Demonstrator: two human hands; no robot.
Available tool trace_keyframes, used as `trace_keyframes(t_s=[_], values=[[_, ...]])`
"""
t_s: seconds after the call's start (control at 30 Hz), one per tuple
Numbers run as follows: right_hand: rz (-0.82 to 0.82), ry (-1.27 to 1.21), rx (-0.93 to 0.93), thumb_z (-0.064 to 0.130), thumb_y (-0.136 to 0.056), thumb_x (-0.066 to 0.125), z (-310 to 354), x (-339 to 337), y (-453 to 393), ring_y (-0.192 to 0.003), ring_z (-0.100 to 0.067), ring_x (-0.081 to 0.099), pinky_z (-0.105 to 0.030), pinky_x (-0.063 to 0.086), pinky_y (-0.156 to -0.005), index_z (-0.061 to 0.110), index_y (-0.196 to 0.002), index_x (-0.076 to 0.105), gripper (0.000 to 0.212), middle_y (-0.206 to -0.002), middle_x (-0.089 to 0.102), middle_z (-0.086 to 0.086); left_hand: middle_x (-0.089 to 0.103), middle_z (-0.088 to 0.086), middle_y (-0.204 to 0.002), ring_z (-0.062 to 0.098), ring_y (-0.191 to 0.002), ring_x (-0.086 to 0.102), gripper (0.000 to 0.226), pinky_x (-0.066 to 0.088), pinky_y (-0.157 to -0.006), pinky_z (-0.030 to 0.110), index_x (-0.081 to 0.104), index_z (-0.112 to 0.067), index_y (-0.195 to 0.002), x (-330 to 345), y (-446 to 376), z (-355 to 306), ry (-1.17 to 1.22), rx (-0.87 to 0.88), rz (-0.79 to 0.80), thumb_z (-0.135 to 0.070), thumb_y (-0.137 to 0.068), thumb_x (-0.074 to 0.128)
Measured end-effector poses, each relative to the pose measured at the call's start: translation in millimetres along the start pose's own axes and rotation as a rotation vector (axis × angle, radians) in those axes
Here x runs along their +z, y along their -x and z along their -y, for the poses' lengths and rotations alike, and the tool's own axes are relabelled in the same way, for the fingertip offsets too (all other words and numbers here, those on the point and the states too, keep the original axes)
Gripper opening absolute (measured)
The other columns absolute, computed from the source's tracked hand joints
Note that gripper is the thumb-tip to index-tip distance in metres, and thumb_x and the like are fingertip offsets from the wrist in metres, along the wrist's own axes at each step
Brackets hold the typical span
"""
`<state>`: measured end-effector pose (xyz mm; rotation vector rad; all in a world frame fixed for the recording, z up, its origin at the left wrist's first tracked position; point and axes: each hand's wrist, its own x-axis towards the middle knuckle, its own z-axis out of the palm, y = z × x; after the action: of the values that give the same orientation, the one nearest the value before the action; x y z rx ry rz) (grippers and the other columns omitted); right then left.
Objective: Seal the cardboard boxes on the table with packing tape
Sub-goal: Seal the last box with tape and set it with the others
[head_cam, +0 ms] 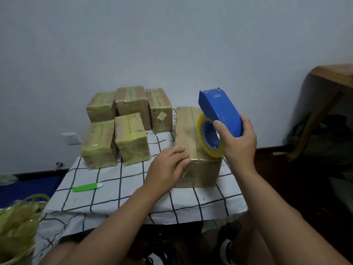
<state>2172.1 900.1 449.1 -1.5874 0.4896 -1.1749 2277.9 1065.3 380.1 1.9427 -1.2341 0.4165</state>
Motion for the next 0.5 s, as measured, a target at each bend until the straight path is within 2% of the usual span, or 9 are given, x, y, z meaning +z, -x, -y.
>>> trace_keyframes(t_s=[0.07, 0.13, 0.2, 0.3, 0.37, 0.5], values=[[-0.026, -0.013, 0.013, 0.045, -0.078, 0.076, -2, -2, 0, -0.084, -0.005, 0.060, -0.018, 0.049, -0.068, 0.024, -0.114, 0.061, 0.044, -0.099, 0.062, 0.010, 0.067, -0.006, -0.114, 0.012, -0.109, 0.057, 0.036, 0.042, -0.094, 0.022, 0.075, -0.018, -0.105, 3, 2, 4, 0.043, -0.059, -0.029, -0.045, -0.093, 0.054], [-0.027, -0.021, 0.023, 0.046, -0.079, 0.075, -3, -3, -2, -0.085, -0.006, 0.059, -0.019, 0.050, -0.068, 0.025, -0.115, 0.061, 0.045, -0.100, 0.062, 0.009, 0.066, -0.006, -0.111, 0.011, -0.107, 0.054, 0.033, 0.033, -0.092, 0.008, 0.077, -0.018, -0.098, 6, -1, 2, 0.096, -0.144, -0.044, -0.045, -0.090, 0.058], [-0.016, -0.023, 0.021, 0.045, -0.079, 0.076, -4, -4, -2, -0.083, -0.005, 0.059, -0.020, 0.050, -0.068, 0.025, -0.114, 0.061, 0.042, -0.099, 0.062, 0.009, 0.065, -0.006, -0.107, 0.012, -0.104, 0.052, 0.025, 0.028, -0.089, 0.002, 0.076, -0.019, -0.094, 11, -2, 2, 0.107, -0.171, -0.061, -0.040, -0.089, 0.063], [-0.010, -0.026, 0.013, 0.044, -0.079, 0.076, -4, -3, -2, -0.083, -0.005, 0.059, -0.020, 0.051, -0.067, 0.026, -0.112, 0.061, 0.041, -0.098, 0.062, 0.009, 0.065, -0.004, -0.104, 0.009, -0.100, 0.050, 0.026, 0.030, -0.087, 0.003, 0.074, -0.017, -0.093, 14, 1, 3, 0.066, -0.092, -0.090, -0.040, -0.089, 0.063], [-0.003, -0.019, 0.003, 0.045, -0.078, 0.075, -4, -2, -1, -0.084, -0.005, 0.059, -0.019, 0.050, -0.067, 0.024, -0.115, 0.061, 0.045, -0.100, 0.062, 0.008, 0.064, -0.003, -0.102, 0.010, -0.098, 0.050, 0.031, 0.032, -0.085, 0.008, 0.073, -0.015, -0.094, 14, 0, 5, 0.015, -0.041, -0.095, -0.041, -0.090, 0.057], [-0.007, -0.029, -0.014, 0.042, -0.079, 0.076, -3, -2, 1, -0.084, -0.002, 0.059, -0.016, 0.049, -0.067, 0.023, -0.117, 0.061, 0.045, -0.101, 0.062, 0.009, 0.063, -0.002, -0.103, 0.014, -0.098, 0.051, 0.032, 0.034, -0.081, 0.014, 0.073, -0.014, -0.097, 13, 1, 5, -0.037, 0.021, -0.092, -0.041, -0.089, 0.058]])
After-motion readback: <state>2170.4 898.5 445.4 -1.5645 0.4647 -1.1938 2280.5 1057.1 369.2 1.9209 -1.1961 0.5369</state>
